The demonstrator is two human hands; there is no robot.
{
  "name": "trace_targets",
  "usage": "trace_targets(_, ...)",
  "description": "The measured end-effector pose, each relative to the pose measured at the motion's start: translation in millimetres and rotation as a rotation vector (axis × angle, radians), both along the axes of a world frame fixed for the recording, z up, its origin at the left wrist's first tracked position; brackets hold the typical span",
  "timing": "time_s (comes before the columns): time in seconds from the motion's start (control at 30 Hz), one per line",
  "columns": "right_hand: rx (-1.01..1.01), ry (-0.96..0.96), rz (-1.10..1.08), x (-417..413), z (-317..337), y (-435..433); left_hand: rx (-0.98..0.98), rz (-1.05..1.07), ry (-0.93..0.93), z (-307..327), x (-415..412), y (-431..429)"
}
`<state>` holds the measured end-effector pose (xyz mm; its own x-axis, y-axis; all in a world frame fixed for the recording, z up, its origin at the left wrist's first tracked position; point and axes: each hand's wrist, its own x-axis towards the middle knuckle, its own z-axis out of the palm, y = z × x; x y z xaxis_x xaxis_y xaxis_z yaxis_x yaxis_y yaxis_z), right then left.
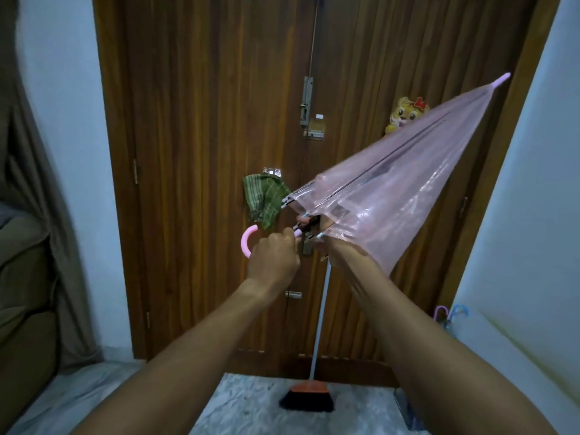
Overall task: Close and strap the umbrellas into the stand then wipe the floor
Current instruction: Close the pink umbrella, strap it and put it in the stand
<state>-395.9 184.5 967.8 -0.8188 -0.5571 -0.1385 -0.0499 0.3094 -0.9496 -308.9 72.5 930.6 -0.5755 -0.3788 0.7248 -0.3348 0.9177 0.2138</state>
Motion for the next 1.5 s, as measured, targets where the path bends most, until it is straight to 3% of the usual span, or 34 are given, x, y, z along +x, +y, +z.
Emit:
trace_targets(0.17,0.091,0.101,0.016,-23,-11,-37,0.008,0.023,-0.019,-1,0,1)
trace_targets(0.37,-0.071,0.168,0.086,-11,3,-48,-0.067,0.140,-0.122,9,-2,11)
trace_targets(0.47,-0.110,0.075,0.088,-14,3,-59,-0.002,0.126,-0.120,9,-2,5)
trace_targets(0.67,-0.002,0.103,0.154,-22,1,-47,0.463,-0.240,-0.119,17,7,-30)
trace_targets(0.7,0.036,0.100,0.168,-22,3,-44,0.599,-0.280,-0.043,21,10,-34)
trace_targets(0.77,0.076,0.100,0.160,-25,3,-46,0.835,-0.283,0.304,32,11,-40)
trace_targets(0.83,0.083,0.111,0.178,-24,2,-47,0.902,-0.220,0.523,45,3,-41)
trace_targets(0.9,0.120,0.179,0.199,-19,-4,-48,1.021,-0.296,0.425,61,-6,-39)
trace_targets(1.0,0.141,0.280,0.193,-14,-25,-36,1.257,-0.592,0.113,79,-14,-40)
trace_targets(1.1,0.161,0.520,0.272,-8,-38,-31,1.305,-0.631,0.095,80,-26,-37)
trace_targets(1.2,0.022,0.651,0.339,4,-33,-21,1.339,-0.424,0.396,70,-43,-34)
trace_targets(1.33,0.088,0.427,0.607,-2,-14,4,1.205,-0.329,0.449,68,-38,-49)
trace_targets(1.37,0.132,0.449,0.613,-7,-7,11,1.171,-0.319,0.445,68,-35,-55)
trace_targets(1.43,0.050,0.565,0.431,-10,12,22,1.107,-0.326,0.420,71,-27,-59)
trace_targets(1.5,-0.168,0.696,0.023,-11,33,25,1.068,-0.399,0.359,71,-20,-55)
